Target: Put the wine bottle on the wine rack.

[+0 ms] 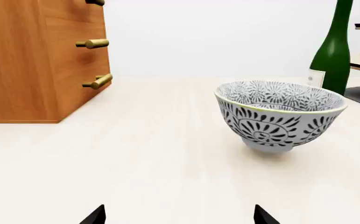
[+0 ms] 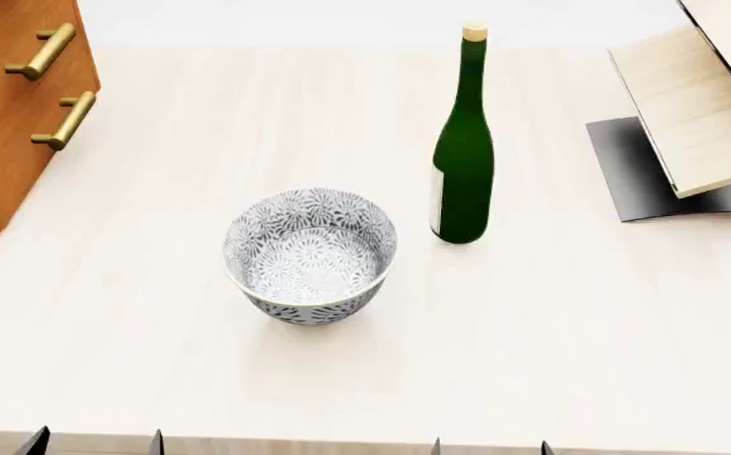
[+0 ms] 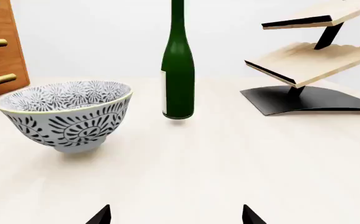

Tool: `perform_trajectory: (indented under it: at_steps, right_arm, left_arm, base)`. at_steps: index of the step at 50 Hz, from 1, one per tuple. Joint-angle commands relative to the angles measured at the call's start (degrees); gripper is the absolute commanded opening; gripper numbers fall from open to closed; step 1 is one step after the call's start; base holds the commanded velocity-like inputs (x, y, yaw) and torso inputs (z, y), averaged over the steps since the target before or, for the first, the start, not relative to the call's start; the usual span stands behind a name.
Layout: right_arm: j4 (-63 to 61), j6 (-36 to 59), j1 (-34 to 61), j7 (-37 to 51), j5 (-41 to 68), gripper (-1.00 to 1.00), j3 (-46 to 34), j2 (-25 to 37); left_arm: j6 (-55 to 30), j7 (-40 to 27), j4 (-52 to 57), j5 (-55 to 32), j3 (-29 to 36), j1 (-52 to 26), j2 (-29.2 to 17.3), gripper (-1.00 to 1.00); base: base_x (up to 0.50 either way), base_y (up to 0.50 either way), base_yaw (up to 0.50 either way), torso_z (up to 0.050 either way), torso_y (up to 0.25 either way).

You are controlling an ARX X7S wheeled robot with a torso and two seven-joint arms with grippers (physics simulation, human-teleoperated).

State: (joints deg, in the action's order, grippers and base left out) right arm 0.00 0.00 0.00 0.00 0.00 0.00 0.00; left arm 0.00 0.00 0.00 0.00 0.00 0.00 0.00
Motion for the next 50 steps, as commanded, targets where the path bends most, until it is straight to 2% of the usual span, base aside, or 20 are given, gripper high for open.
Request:
perform_trajectory:
  at_steps: [1, 15, 27, 44, 50]
  right_arm:
    - [0.56, -0.38, 0.20, 1.24, 0.94, 1.00, -1.25, 0.94]
    - [-1.86, 0.09, -0.30, 3.70, 2.55, 1.00, -3.72, 3.14]
    - [-12.74, 3.03, -2.67, 5.07, 4.10, 1.00, -4.40, 4.68]
    - [-29.44, 2.94, -7.07, 7.74, 2.41, 1.00, -5.94, 6.79]
    - [-33.86, 1.16, -8.42, 8.27, 3.71, 1.00, -5.58, 7.24]
  left_arm:
    - [-0.06, -0.78, 0.06, -0.66, 0.78, 0.00, -0.66, 1.00]
    - [-0.61, -3.73, 2.19, -2.15, 3.73, 0.55, -2.98, 1.00]
    - [-4.23, -5.15, 14.25, -2.86, 5.11, 3.39, -4.59, 1.00]
    - [-3.52, -7.45, 24.71, -2.02, 6.38, 6.37, -6.52, 1.00]
    - [-0.98, -9.08, 29.49, -1.66, 5.83, 8.14, -6.97, 1.00]
  base:
    - [0.00, 0.00, 0.00, 0.000, 0.000]
    - [0.00, 0.00, 0.00, 0.000, 0.000]
    - [0.00, 0.00, 0.00, 0.000, 0.000]
    - [0.00, 0.00, 0.00, 0.000, 0.000]
    - [0.00, 0.00, 0.00, 0.000, 0.000]
